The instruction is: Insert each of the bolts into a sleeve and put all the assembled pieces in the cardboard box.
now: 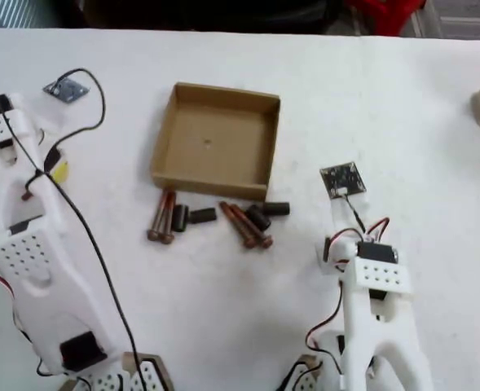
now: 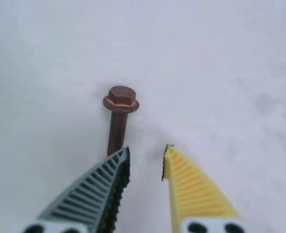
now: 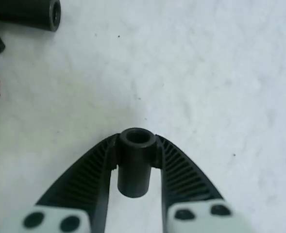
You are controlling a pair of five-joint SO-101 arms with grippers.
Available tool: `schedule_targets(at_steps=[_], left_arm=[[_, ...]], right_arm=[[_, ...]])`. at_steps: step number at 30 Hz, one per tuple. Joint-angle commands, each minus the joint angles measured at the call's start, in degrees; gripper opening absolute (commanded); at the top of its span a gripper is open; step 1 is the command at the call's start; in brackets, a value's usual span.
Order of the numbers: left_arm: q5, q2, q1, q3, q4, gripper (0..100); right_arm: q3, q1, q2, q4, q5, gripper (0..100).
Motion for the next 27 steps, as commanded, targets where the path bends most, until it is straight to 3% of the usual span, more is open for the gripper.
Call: schedule_targets(at_steps=[1,20,27], left_arm=[[-1.23,0.92,-0.66,-0.97,-3.78,14],[-1.23,1.89,-0.66,-0.35,-12.48,14],[-1.23,9.89,-0.22,-0.97,-13.63,14]], right_arm=[[-0.26,-0.4,-0.92,-0.84,0.88,1.7],[-0.26,-0.48,-0.92,-0.84,0.88,1.7],[-0.26,-0.48,-0.92,-0.84,0.88,1.7]])
